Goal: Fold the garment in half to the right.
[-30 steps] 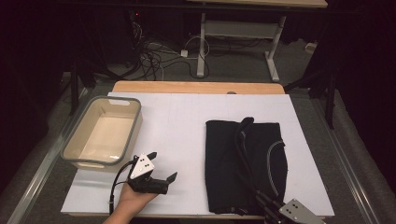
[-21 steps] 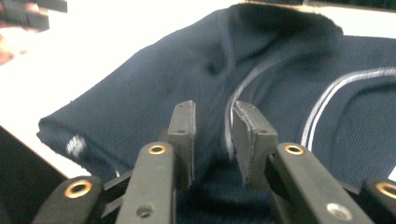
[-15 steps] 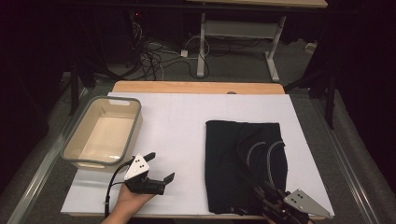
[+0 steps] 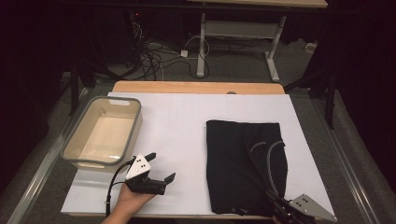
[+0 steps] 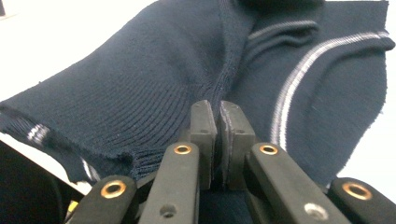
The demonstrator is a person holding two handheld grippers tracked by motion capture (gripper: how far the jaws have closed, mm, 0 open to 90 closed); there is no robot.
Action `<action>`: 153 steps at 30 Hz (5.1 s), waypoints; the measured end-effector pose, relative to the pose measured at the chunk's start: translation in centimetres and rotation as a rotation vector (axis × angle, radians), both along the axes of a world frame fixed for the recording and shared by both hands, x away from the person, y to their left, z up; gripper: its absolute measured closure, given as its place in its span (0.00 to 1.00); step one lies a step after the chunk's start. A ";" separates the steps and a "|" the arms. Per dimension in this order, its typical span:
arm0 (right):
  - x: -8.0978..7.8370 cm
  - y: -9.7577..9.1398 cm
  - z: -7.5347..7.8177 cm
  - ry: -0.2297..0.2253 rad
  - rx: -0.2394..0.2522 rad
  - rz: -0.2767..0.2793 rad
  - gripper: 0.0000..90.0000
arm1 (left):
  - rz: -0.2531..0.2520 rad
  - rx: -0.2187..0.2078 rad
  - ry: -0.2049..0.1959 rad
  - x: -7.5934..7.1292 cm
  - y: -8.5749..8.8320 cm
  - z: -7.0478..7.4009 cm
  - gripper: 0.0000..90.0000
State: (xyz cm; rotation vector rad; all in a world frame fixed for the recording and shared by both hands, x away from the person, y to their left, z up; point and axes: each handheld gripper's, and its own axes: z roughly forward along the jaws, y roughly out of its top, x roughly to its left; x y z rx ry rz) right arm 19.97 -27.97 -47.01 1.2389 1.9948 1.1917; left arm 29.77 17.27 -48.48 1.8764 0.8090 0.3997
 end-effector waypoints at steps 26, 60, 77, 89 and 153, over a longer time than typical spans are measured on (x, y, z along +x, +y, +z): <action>15.8 5.8 4.2 0.005 -0.079 -0.073 0.55 | -0.037 -0.004 -0.039 -0.3 -0.1 0.0 0.00; 21.5 0.7 4.4 0.063 -0.090 -0.167 0.61 | -0.023 0.031 -0.032 -0.2 -0.5 0.0 0.00; 18.0 -0.6 0.0 0.167 -0.088 -0.142 0.60 | -0.023 0.022 -0.043 -0.3 -0.4 0.0 0.00; 17.3 0.7 0.3 0.110 -0.206 -0.143 0.60 | -0.021 0.019 -0.050 -0.4 -0.3 0.0 0.00; 3.9 -3.6 1.0 0.035 -0.036 -0.124 0.56 | -0.013 0.031 -0.063 -0.5 -0.4 0.0 0.00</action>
